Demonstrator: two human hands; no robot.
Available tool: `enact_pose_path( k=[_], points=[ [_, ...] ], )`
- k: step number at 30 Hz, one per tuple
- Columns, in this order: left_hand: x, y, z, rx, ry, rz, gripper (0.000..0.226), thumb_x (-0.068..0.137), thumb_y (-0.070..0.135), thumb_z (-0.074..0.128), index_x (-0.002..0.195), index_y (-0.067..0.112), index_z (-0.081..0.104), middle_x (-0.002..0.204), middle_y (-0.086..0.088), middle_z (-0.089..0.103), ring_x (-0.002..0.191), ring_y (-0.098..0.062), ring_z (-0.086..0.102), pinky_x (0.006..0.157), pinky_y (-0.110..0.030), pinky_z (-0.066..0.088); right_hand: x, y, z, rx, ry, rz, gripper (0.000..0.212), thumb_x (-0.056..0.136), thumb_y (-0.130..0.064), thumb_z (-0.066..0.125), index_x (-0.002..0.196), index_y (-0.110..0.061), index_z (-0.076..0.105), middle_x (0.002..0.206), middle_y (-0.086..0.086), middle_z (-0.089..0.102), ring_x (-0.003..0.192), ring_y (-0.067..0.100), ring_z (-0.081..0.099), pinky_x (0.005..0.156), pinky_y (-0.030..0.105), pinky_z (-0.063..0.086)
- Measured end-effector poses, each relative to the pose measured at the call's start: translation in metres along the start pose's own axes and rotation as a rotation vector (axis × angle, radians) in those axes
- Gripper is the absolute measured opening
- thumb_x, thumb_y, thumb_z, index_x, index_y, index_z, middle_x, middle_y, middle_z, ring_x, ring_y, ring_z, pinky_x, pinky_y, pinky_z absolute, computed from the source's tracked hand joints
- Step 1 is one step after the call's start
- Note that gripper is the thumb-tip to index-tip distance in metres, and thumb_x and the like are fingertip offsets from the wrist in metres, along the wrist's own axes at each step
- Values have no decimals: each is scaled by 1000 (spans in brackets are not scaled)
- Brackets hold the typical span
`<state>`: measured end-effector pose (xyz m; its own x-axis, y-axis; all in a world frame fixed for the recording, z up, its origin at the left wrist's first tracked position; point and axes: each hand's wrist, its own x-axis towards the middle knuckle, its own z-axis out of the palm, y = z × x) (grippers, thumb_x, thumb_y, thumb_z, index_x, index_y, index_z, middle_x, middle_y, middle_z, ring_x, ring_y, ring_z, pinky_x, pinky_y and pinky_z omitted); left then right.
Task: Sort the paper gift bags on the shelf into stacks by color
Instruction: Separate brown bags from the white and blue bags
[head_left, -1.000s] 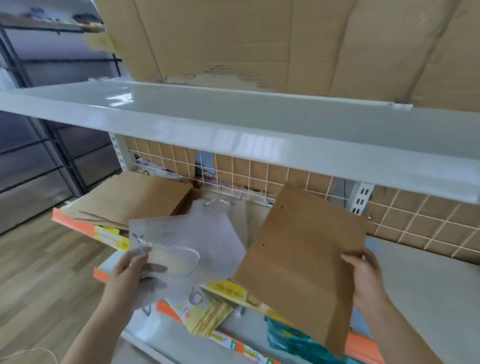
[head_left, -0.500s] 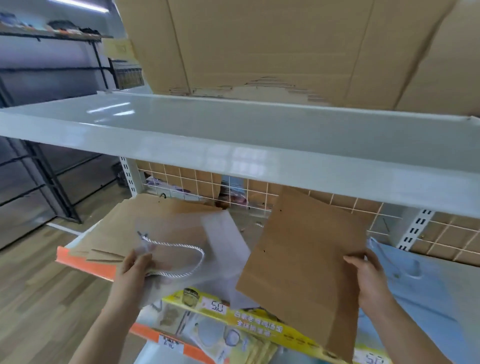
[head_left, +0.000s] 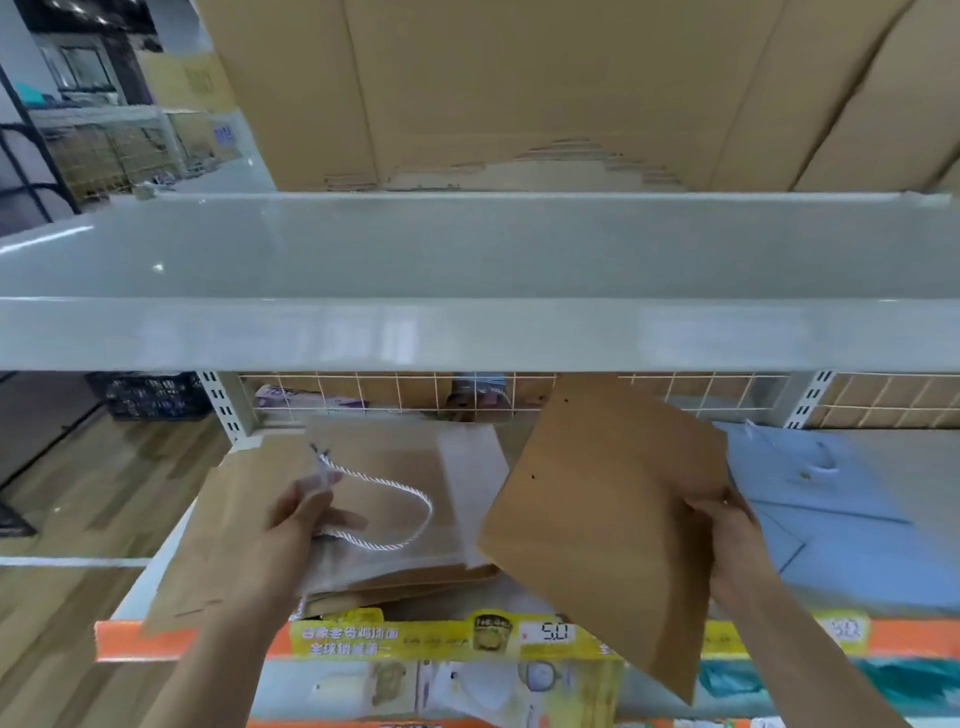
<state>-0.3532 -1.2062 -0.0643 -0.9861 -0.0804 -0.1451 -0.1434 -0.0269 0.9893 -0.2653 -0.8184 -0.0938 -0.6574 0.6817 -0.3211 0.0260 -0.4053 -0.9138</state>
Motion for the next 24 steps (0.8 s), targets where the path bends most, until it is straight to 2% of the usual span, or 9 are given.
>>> enact_pose_path(
  k=[4, 6, 11, 13, 14, 17, 20, 22, 24],
  points=[
    [23, -17, 59, -53, -102, -59, 14, 95, 6, 54, 96, 12, 67, 71, -2, 72, 67, -13, 66, 67, -22, 54, -1, -1, -31, -36, 120, -26, 24, 81, 1, 55, 82, -23, 60, 55, 0, 50, 59, 20, 45, 56, 30, 34],
    [27, -25, 91, -26, -169, -111, 10, 92, 7, 59, 95, 14, 65, 78, 0, 73, 78, -18, 67, 76, -33, 54, 0, -4, -48, -55, 170, -38, 25, 81, 2, 53, 81, -22, 59, 45, -5, 50, 58, 20, 43, 56, 30, 33],
    [24, -26, 162, 56, -510, -103, 19, 86, -8, 56, 94, 7, 64, 72, -9, 74, 66, -20, 71, 56, -25, 55, 4, -10, -90, -57, 227, -59, 30, 81, 1, 54, 103, -19, 60, 65, 5, 55, 68, 24, 48, 62, 31, 37],
    [29, -27, 182, 194, -518, -125, 24, 80, -10, 61, 94, 10, 65, 70, -5, 73, 71, -23, 70, 55, -24, 54, 6, -12, -100, -61, 230, -50, 32, 80, 3, 52, 105, -16, 58, 57, 3, 56, 69, 25, 47, 60, 30, 36],
    [33, -28, 193, 307, -506, -117, 30, 78, -8, 63, 101, 11, 63, 74, -3, 72, 77, -24, 69, 58, -26, 55, 7, -14, -105, -61, 234, -47, 32, 80, 3, 52, 106, -16, 58, 58, 4, 56, 69, 25, 48, 59, 30, 36],
    [44, -36, 215, 730, -466, -28, 61, 80, 13, 67, 135, 22, 42, 101, -2, 62, 89, -21, 62, 68, -28, 49, 13, -18, -118, -93, 236, -28, 38, 80, 2, 54, 113, -14, 60, 68, 10, 55, 69, 26, 50, 60, 30, 38],
    [43, -45, 225, 1159, -345, 132, 69, 77, 29, 71, 134, 20, 34, 130, -7, 50, 120, -27, 49, 92, -35, 43, 18, -18, -123, -118, 216, -21, 40, 79, 1, 56, 116, -13, 61, 68, 10, 56, 64, 25, 51, 59, 30, 40],
    [41, -50, 227, 1263, -300, 215, 72, 76, 32, 72, 133, 19, 30, 134, -9, 42, 128, -29, 40, 103, -38, 37, 18, -18, -121, -117, 200, -12, 38, 80, -1, 57, 114, -17, 62, 67, 9, 57, 65, 24, 53, 59, 31, 41],
    [39, -47, 224, 1188, -313, 277, 69, 78, 33, 71, 134, 19, 32, 132, -9, 41, 126, -29, 41, 102, -38, 38, 17, -18, -115, -102, 190, -9, 36, 81, -3, 59, 111, -22, 63, 73, 7, 63, 69, 24, 57, 59, 32, 43]
  ],
)
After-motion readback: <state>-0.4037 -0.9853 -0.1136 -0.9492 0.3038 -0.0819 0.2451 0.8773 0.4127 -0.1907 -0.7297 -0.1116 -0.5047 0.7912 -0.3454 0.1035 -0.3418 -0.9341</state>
